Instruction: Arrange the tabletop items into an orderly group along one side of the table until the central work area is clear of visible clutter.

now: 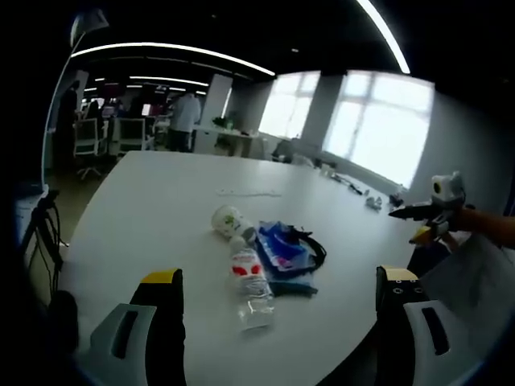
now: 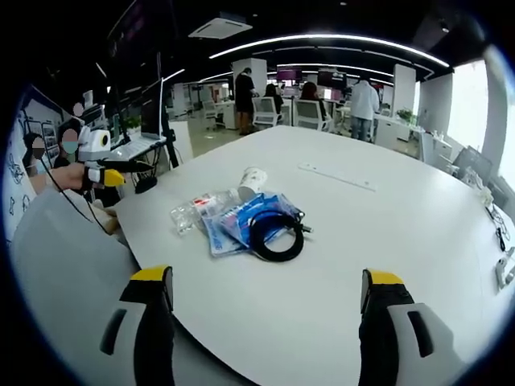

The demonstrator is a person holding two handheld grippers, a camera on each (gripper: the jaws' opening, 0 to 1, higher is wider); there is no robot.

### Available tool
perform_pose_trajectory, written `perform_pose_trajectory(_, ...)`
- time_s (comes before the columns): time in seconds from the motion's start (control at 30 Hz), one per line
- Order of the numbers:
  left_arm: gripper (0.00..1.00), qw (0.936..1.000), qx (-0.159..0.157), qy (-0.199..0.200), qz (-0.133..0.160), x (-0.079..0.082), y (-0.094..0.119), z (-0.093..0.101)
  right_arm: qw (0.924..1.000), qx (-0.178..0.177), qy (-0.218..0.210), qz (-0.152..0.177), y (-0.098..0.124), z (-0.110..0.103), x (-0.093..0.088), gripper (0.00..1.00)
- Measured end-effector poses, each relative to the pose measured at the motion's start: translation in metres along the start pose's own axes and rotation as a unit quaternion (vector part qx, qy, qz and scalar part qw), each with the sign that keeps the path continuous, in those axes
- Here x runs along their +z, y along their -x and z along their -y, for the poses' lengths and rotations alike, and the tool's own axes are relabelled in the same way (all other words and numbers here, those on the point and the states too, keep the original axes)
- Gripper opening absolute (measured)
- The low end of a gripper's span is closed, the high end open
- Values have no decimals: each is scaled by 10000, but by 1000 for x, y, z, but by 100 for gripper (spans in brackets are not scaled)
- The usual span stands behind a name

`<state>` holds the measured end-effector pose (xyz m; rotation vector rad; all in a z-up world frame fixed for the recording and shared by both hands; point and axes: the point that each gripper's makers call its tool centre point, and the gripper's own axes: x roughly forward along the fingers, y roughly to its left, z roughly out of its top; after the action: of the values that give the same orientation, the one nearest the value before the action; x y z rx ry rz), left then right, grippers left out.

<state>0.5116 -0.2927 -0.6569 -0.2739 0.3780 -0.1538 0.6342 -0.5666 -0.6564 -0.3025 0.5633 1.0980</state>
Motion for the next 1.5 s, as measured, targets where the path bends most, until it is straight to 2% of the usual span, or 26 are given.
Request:
perform_pose_trajectory(0.2, 97, 10000, 49, 32, -14, -2, 0, -3, 9999, 48, -58, -67, -3, 0, -4, 92)
perform_pose_trajectory(0.33, 97, 10000, 41, 16, 5, 0, -3, -4, 9999, 69, -94, -32, -7, 2, 0, 93)
perform_pose_trajectory(0.57, 97, 10000, -7, -27, -70, -2, -9, -6, 9997, 211, -35, -112, -22, 1, 7, 90)
perform_pose_trajectory(0.7, 96, 9999, -29, 0, -96, -3, -12, -9, 9990, 313, 202, -245, -33, -1, 7, 89)
perform_pose_trajectory(0.8, 97, 9999, -38, -24, -103, -4, -14, -10, 9990, 361, 157, -231, -37, -1, 10, 89)
perform_pose_trajectory(0.9, 97, 9999, -31, -29, -137, -5, -16, -13, 9989, 430, 87, -170, -46, -3, 16, 89)
perform_pose_trajectory(1.03, 96, 9999, -48, -27, -110, -1, -21, -16, 9981, 533, 235, -188, -61, -7, 27, 85)
perform_pose_trajectory(1.33, 95, 9999, -107, -70, -105, 3, -32, -20, 9958, 835, 369, -70, -98, -19, 55, 84)
perform_pose_trajectory(1.5, 95, 9998, -83, -80, -154, 2, -35, -27, 9950, 901, 422, -114, -112, -21, 59, 84)
